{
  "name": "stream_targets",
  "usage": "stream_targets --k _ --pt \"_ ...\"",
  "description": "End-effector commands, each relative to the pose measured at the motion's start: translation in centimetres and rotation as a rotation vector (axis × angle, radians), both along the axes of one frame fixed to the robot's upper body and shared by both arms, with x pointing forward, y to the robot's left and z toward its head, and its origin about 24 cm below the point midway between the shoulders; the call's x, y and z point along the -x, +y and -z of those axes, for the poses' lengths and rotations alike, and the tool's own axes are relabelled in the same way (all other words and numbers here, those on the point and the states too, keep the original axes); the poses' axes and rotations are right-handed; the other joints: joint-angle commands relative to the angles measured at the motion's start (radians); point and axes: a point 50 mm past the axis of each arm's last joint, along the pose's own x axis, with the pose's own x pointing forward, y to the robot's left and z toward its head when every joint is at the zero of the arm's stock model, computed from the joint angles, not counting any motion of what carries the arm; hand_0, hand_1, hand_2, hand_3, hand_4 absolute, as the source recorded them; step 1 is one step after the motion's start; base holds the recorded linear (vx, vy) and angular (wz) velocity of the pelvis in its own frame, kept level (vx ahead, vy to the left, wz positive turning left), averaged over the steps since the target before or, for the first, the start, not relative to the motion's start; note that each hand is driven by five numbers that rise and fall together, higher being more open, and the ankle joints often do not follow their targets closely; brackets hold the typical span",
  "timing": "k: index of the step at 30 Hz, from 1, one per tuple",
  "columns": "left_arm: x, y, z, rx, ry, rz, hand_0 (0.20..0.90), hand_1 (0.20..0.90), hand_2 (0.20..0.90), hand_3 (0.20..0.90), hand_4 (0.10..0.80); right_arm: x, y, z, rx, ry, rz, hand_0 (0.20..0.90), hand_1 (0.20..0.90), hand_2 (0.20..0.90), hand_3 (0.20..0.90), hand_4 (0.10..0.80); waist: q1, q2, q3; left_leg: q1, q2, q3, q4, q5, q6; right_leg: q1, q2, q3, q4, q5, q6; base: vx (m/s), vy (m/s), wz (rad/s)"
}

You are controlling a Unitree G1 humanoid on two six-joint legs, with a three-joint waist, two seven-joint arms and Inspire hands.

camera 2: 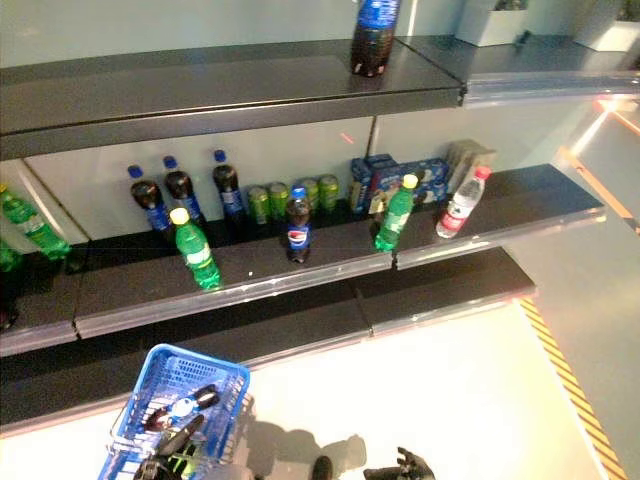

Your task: Pick up the drink and place into the basket.

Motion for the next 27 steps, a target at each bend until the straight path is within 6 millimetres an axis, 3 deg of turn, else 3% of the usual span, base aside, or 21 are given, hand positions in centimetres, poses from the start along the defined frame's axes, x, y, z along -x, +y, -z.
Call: stream_targets --k 1,3,4,7,9,11,12,13,14,15,16,17,18,19,20,21,22,24,25,27 --pt "4.2 1.1 0.1 -0.081 0.058 -0.016 0.300 0.300 0.300 0.200 0.100 -1.4 2.0 0.1 -0.038 -0.023 -0.070 0.900 0.900 0.900 0.900 0.800 0.080 0.028 0.027 -0.074 -0.068 0.067 -0.047 0.179 0.043 0.072 0.101 0.076 0.090 -0.066 0.064 0.325 -0.250 -0.90" --pt "4.3 1.3 0.1 -0.083 0.060 -0.038 0.300 0.300 0.300 0.200 0.100 -1.2 2.2 0.1 -0.048 -0.028 -0.077 0.900 0.900 0.900 0.900 0.800 0.088 0.030 0.023 -0.117 -0.085 0.145 -0.056 0.199 0.040 0.093 0.132 0.080 0.107 -0.095 0.058 0.340 -0.283 -0.76" --pt "4.2 1.6 0.0 -0.087 0.064 -0.057 0.300 0.300 0.300 0.200 0.100 -1.0 2.6 0.2 -0.055 -0.025 -0.080 0.900 0.900 0.900 0.900 0.800 0.085 0.023 0.010 -0.127 -0.104 0.233 -0.050 0.187 0.052 0.100 0.164 0.076 0.149 -0.099 0.061 0.328 -0.263 -0.07" --pt "4.3 1.9 -0.1 -0.095 0.081 -0.080 0.300 0.300 0.300 0.200 0.100 -0.8 3.1 0.3 -0.061 -0.011 -0.085 0.900 0.900 0.900 0.900 0.800 0.089 0.007 -0.006 -0.117 -0.111 0.269 -0.036 0.153 0.080 0.100 0.187 0.081 0.216 -0.112 0.061 0.330 -0.227 0.51" --pt "4.8 2.7 -0.2 -0.113 0.107 -0.132 0.300 0.300 0.300 0.200 0.100 -0.7 3.6 0.5 -0.065 0.017 -0.102 0.900 0.900 0.900 0.900 0.800 0.103 -0.034 -0.018 -0.083 -0.138 0.231 -0.028 0.121 0.116 0.123 0.186 0.098 0.323 -0.037 0.105 0.482 -0.286 0.22" --pt "5.1 3.4 -0.4 -0.121 0.095 -0.162 0.300 0.300 0.300 0.200 0.100 -0.7 3.9 0.5 -0.077 0.019 -0.134 0.900 0.900 0.900 0.900 0.800 0.109 -0.056 -0.023 -0.055 -0.129 0.220 -0.027 0.104 0.136 0.110 0.185 0.111 0.449 0.084 0.169 0.379 -0.250 -0.30" --pt "5.1 4.0 -0.6 -0.130 0.082 -0.158 0.300 0.300 0.300 0.200 0.100 -0.8 4.2 0.5 -0.081 -0.005 -0.160 0.900 0.900 0.900 0.900 0.800 0.117 -0.050 -0.028 -0.026 -0.090 0.197 -0.034 0.099 0.137 0.074 0.190 0.100 0.618 0.193 0.226 0.306 -0.235 -0.49" --pt "5.1 4.0 -0.6 -0.131 0.082 -0.158 0.300 0.300 0.300 0.200 0.100 -0.8 4.2 0.5 -0.080 -0.009 -0.160 0.900 0.900 0.900 0.900 0.800 0.117 -0.043 -0.029 -0.020 -0.077 0.192 -0.034 0.099 0.137 0.061 0.194 0.095 0.671 0.204 0.233 0.414 -0.330 -0.54" --pt "4.8 4.2 -0.7 -0.133 0.073 -0.151 0.300 0.300 0.300 0.200 0.100 -1.0 4.1 0.4 -0.070 -0.024 -0.118 0.900 0.900 0.900 0.900 0.800 0.102 -0.025 -0.026 0.009 -0.042 0.163 -0.027 0.091 0.132 -0.025 0.185 0.088 0.768 0.202 0.231 0.228 -0.182 -0.10" --pt "4.8 4.2 -0.7 -0.133 0.070 -0.149 0.300 0.300 0.300 0.200 0.100 -1.0 4.0 0.4 -0.070 -0.023 -0.112 0.900 0.900 0.900 0.900 0.800 0.098 -0.026 -0.025 0.011 -0.043 0.158 -0.025 0.089 0.132 -0.034 0.176 0.086 0.770 0.192 0.229 0.336 -0.287 0.27" --pt "4.1 4.2 -0.7 -0.132 0.044 -0.133 0.300 0.300 0.300 0.200 0.100 -1.0 3.8 0.4 -0.070 -0.028 -0.063 0.900 0.900 0.900 0.900 0.800 0.078 -0.017 -0.019 0.033 -0.035 0.128 -0.020 0.080 0.135 -0.079 0.076 0.058 0.727 0.114 0.200 0.157 -0.147 0.51" --pt "4.0 4.2 -0.7 -0.132 0.043 -0.133 0.300 0.300 0.300 0.200 0.100 -1.0 3.8 0.4 -0.070 -0.028 -0.064 0.900 0.900 0.900 0.900 0.800 0.077 -0.014 -0.021 0.030 -0.032 0.127 -0.020 0.081 0.134 -0.080 0.079 0.056 0.724 0.118 0.199 0.202 -0.384 0.72" --pt "2.1 4.1 -1.0 -0.121 -0.012 -0.123 0.300 0.300 0.300 0.200 0.100 -1.5 3.5 0.2 -0.072 -0.062 -0.029 0.900 0.900 0.900 0.900 0.800 0.045 0.015 -0.003 0.071 -0.005 0.088 -0.014 0.048 0.132 -0.180 -0.041 0.066 0.601 0.085 0.161 0.064 -0.258 0.63" --pt "2.0 4.1 -1.0 -0.121 -0.012 -0.123 0.300 0.300 0.300 0.200 0.100 -1.5 3.5 0.2 -0.072 -0.062 -0.029 0.900 0.900 0.900 0.900 0.800 0.043 0.016 -0.004 0.069 -0.003 0.085 -0.014 0.050 0.132 -0.179 -0.039 0.063 0.597 0.088 0.160 0.124 -0.453 0.78" --pt "0.9 3.8 -1.1 -0.115 -0.036 -0.101 0.300 0.300 0.300 0.200 0.100 -1.7 3.4 0.1 -0.066 -0.080 -0.018 0.900 0.900 0.900 0.900 0.800 0.025 0.019 0.005 0.078 -0.001 0.051 -0.001 0.029 0.132 -0.186 -0.074 0.094 0.487 0.080 0.147 0.148 -0.502 0.94" --pt "-0.5 3.5 -1.2 -0.111 -0.053 -0.065 0.300 0.300 0.300 0.200 0.100 -1.8 3.3 0.1 -0.056 -0.090 -0.003 0.900 0.900 0.900 0.900 0.800 -0.001 0.020 0.015 0.093 0.000 -0.003 0.018 -0.008 0.124 -0.178 -0.132 0.180 0.358 0.096 0.146 0.147 -0.501 1.14" --pt "-0.5 3.5 -1.2 -0.111 -0.054 -0.065 0.300 0.300 0.300 0.200 0.100 -1.8 3.3 0.0 -0.055 -0.091 -0.003 0.900 0.900 0.900 0.900 0.800 -0.003 0.021 0.015 0.092 0.000 -0.005 0.018 -0.006 0.124 -0.176 -0.132 0.177 0.354 0.099 0.146 0.129 -0.530 1.57" --pt "-1.6 3.4 -1.5 -0.109 -0.077 -0.054 0.300 0.300 0.300 0.200 0.100 -2.0 3.2 0.0 -0.058 -0.099 0.014 0.900 0.900 0.900 0.900 0.800 -0.022 0.024 0.022 0.099 0.018 -0.056 0.032 -0.025 0.106 -0.171 -0.143 0.263 0.318 0.107 0.155 0.031 -0.506 1.59" --pt "-2.2 3.1 -1.6 -0.106 -0.096 -0.038 0.300 0.300 0.300 0.200 0.100 -2.2 3.3 -0.1 -0.060 -0.104 0.013 0.900 0.900 0.900 0.900 0.800 -0.030 0.028 0.026 0.089 0.050 -0.096 0.041 -0.018 0.089 -0.141 -0.100 0.319 0.330 0.014 0.162 -0.039 -0.560 1.38" --pt "-2.5 2.9 -1.7 -0.114 -0.102 -0.036 0.300 0.300 0.300 0.200 0.100 -2.6 3.3 -0.2 -0.066 -0.108 0.006 0.900 0.900 0.900 0.900 0.800 -0.019 0.020 0.025 0.079 0.082 -0.106 0.045 -0.005 0.064 -0.108 -0.089 0.295 0.303 -0.049 0.153 -0.099 -0.569 1.24"
